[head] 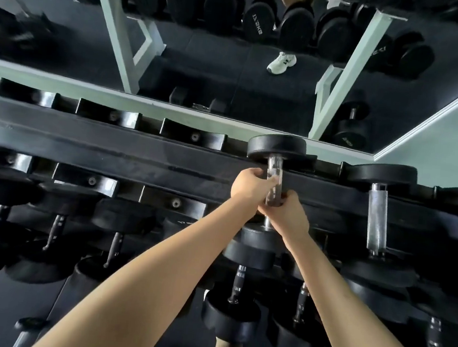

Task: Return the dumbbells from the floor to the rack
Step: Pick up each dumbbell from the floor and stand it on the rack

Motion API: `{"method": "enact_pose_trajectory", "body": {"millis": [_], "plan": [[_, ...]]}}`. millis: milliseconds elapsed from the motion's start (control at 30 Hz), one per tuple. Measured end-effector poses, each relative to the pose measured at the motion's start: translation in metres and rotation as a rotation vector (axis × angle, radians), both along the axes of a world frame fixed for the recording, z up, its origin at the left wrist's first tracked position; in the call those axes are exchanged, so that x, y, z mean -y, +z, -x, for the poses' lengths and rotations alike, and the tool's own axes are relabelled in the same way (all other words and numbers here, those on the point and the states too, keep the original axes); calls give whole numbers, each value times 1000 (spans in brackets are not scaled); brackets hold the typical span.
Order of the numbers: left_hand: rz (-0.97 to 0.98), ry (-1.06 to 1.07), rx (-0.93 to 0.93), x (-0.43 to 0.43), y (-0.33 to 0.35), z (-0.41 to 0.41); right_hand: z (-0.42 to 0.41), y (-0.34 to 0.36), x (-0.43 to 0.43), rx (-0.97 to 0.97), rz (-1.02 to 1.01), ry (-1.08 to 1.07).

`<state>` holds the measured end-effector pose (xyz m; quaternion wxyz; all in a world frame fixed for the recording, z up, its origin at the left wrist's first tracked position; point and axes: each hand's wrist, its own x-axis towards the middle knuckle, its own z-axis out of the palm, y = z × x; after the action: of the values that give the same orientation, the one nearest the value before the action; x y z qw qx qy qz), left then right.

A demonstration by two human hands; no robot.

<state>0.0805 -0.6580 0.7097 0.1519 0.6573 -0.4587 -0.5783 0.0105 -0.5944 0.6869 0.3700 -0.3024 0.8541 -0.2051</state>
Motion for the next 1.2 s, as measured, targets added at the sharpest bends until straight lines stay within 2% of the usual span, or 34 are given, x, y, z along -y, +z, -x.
{"method": "enact_pose_trajectory", "body": {"millis": [233, 367, 467, 733, 867, 1067, 1200], "plan": [[61, 172, -78, -48, 6, -80, -34, 43, -55, -366, 237, 48], [72, 252, -161, -106, 15, -148, -84, 58, -109, -419, 317, 143], [60, 330, -213, -169, 21, -209, -136, 55, -167, -359, 336, 257], [-106, 546, -198, -354, -3, -386, -263, -8, -323, -135, 69, 800], [-221, 705, -147, -431, -42, -443, -301, -58, -376, -131, -89, 1083], [-418, 973, -190, -527, -148, -459, -332, -161, -419, -200, -271, 1441], [-600, 1194, -269, -574, -238, -432, -339, -242, -429, -234, -330, 1554]]}}
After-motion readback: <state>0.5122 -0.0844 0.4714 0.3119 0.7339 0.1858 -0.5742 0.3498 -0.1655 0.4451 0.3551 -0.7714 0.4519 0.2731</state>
